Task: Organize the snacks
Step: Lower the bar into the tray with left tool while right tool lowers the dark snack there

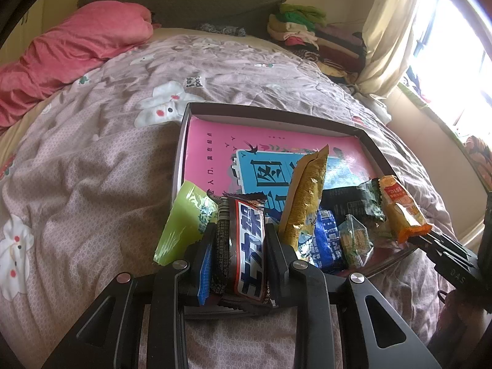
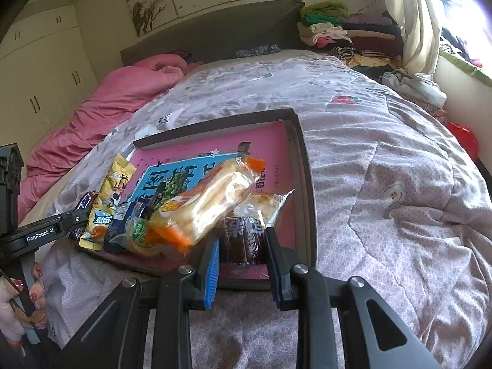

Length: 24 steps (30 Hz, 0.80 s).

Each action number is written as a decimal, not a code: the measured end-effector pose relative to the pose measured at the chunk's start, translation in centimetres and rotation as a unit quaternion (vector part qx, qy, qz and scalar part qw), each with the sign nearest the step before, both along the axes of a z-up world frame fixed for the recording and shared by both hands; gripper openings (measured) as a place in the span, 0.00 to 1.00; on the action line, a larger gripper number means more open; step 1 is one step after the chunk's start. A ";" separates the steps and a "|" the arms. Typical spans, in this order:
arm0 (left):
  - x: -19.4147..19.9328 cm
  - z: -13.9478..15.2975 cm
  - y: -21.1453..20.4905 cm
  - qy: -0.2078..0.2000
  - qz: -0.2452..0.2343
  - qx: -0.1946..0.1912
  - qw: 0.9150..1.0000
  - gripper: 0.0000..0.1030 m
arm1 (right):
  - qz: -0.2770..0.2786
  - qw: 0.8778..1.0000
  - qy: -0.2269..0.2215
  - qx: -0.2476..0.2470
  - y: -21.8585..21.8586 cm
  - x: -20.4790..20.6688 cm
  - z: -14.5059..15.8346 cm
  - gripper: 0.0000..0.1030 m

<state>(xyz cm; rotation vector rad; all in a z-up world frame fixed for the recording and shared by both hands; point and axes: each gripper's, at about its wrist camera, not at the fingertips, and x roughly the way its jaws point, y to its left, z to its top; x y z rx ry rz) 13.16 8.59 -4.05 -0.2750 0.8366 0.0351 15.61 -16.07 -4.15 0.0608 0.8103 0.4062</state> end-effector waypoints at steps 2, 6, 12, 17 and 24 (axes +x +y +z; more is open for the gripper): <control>0.0 0.0 -0.1 -0.002 0.000 0.000 1.000 0.29 | -0.004 1.000 0.000 0.001 -0.1 0.1 0.0 0.27; 0.2 -0.1 -0.4 -0.004 -0.001 0.002 1.000 0.29 | -0.023 1.000 0.004 0.004 -0.7 0.3 -0.1 0.27; 0.2 0.0 -0.4 -0.005 -0.002 0.003 1.000 0.29 | -0.028 1.000 0.003 0.000 -0.9 0.3 -0.1 0.27; 0.2 0.0 -0.4 -0.006 -0.002 0.004 1.000 0.29 | -0.033 0.999 0.001 0.003 -1.1 0.2 0.1 0.27; 0.3 0.0 -0.4 -0.006 -0.003 0.005 1.000 0.29 | -0.031 0.999 -0.003 0.010 -1.4 -0.1 0.4 0.28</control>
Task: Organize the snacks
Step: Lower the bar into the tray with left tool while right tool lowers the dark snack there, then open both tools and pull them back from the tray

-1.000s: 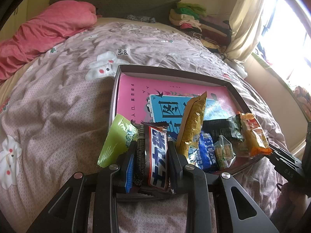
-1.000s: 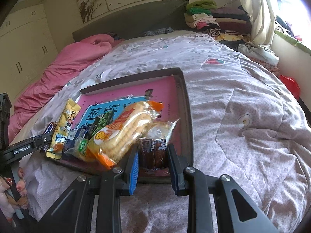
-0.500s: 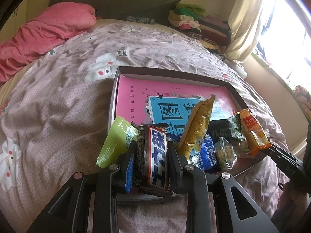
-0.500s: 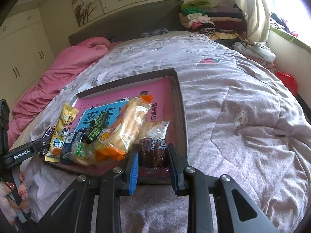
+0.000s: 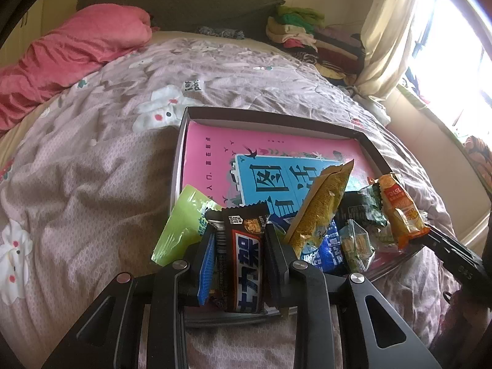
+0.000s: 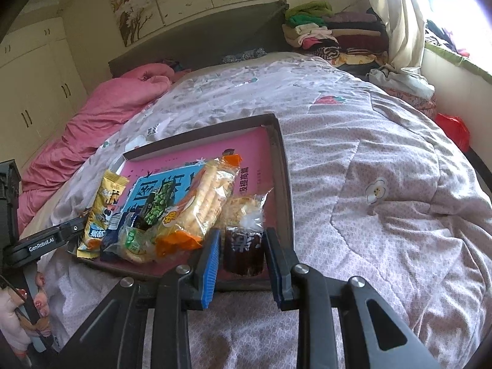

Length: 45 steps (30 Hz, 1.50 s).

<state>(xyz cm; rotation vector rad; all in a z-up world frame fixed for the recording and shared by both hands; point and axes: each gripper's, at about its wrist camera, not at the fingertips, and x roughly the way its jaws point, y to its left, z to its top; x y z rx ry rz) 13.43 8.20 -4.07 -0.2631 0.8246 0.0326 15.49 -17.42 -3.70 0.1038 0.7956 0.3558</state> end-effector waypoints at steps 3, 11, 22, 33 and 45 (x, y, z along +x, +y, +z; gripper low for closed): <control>0.1 0.0 0.0 0.000 0.001 -0.003 1.000 0.29 | 0.004 1.000 -0.004 -0.003 0.1 -0.2 0.2 0.28; 0.0 0.0 0.1 0.001 0.000 -0.003 1.000 0.29 | 0.012 1.000 -0.008 -0.007 0.5 -0.4 0.4 0.28; -0.1 0.3 -0.1 0.006 0.000 -0.006 1.000 0.45 | 0.004 1.000 -0.004 -0.006 0.2 -0.3 0.4 0.28; -1.3 0.7 -0.2 0.011 0.001 -0.001 1.000 0.58 | -0.011 1.000 -0.005 -0.007 -0.2 -0.2 0.4 0.35; -4.9 3.0 -0.9 0.002 0.018 0.006 1.000 0.74 | -0.014 0.999 -0.027 0.014 -0.9 -2.6 2.3 0.58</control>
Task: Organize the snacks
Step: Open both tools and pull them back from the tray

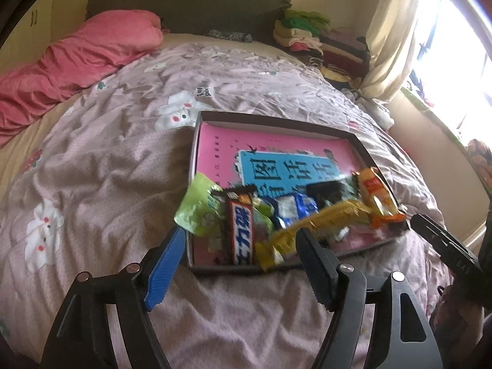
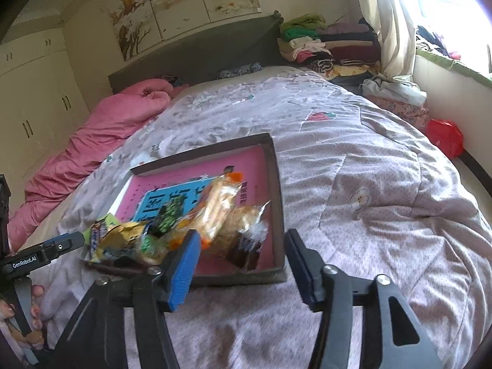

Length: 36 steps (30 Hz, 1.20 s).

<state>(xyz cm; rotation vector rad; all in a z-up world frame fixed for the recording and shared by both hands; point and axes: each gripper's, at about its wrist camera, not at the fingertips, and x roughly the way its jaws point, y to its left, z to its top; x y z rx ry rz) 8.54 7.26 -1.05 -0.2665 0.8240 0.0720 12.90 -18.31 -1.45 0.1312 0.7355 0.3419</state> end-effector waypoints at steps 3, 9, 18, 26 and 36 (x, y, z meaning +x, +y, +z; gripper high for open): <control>-0.8 -0.1 -1.1 0.010 -0.001 -0.011 1.000 0.74 | 0.011 1.000 0.001 -0.004 0.7 -1.0 0.3 0.62; -2.5 -1.0 -3.1 0.036 -0.012 -0.008 0.999 0.75 | 0.026 0.999 0.009 -0.022 2.1 -2.8 0.4 0.67; -4.4 -0.8 -3.8 0.038 -0.004 -0.001 0.999 0.75 | 0.024 0.999 0.005 -0.048 2.8 -5.2 0.4 0.74; -5.5 -0.6 -4.1 0.044 0.004 0.008 0.999 0.76 | 0.015 0.998 -0.007 -0.053 2.6 -6.9 1.0 0.83; -6.9 -0.7 -4.9 0.052 0.006 0.020 0.998 0.76 | 0.019 0.998 0.013 -0.056 3.4 -9.2 0.4 0.89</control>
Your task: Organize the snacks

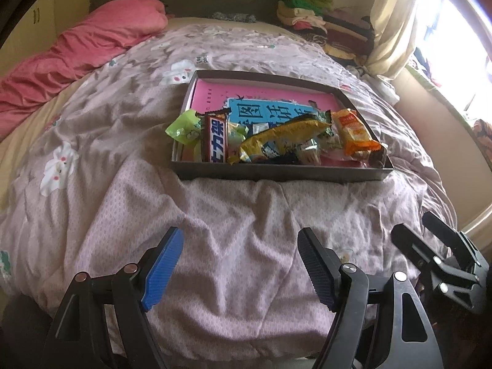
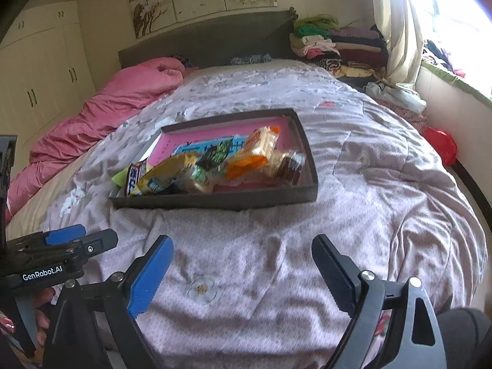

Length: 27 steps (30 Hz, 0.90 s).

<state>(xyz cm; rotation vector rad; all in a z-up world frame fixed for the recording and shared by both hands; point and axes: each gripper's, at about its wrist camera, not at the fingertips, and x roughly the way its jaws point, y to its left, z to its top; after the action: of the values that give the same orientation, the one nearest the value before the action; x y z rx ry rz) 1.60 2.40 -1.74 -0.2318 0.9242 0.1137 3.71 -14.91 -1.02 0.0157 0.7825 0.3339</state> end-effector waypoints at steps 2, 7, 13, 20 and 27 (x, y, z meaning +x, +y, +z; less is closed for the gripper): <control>-0.2 0.0 -0.1 0.001 -0.002 0.001 1.000 0.76 | 0.006 1.000 0.001 -0.004 0.3 -0.4 -0.1 0.89; -0.4 0.4 -0.2 -0.004 -0.004 0.005 1.000 0.76 | 0.016 1.000 -0.014 -0.010 0.8 -0.9 0.3 0.91; -0.5 0.7 -0.1 -0.011 -0.003 0.010 1.000 0.76 | 0.009 1.000 -0.009 -0.005 0.5 -0.5 0.2 0.91; -0.5 0.8 0.0 -0.013 -0.002 0.011 1.000 0.76 | 0.008 1.000 -0.020 -0.006 0.3 -0.5 0.6 0.91; -0.5 0.9 -0.1 -0.015 -0.002 0.013 1.000 0.76 | 0.008 1.000 -0.021 -0.005 0.3 -0.5 0.7 0.92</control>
<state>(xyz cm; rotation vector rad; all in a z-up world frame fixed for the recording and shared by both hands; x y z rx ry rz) 1.10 2.32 -0.87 -0.2066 0.8932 0.1180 3.19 -14.59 -0.36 -0.0072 0.7421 0.3453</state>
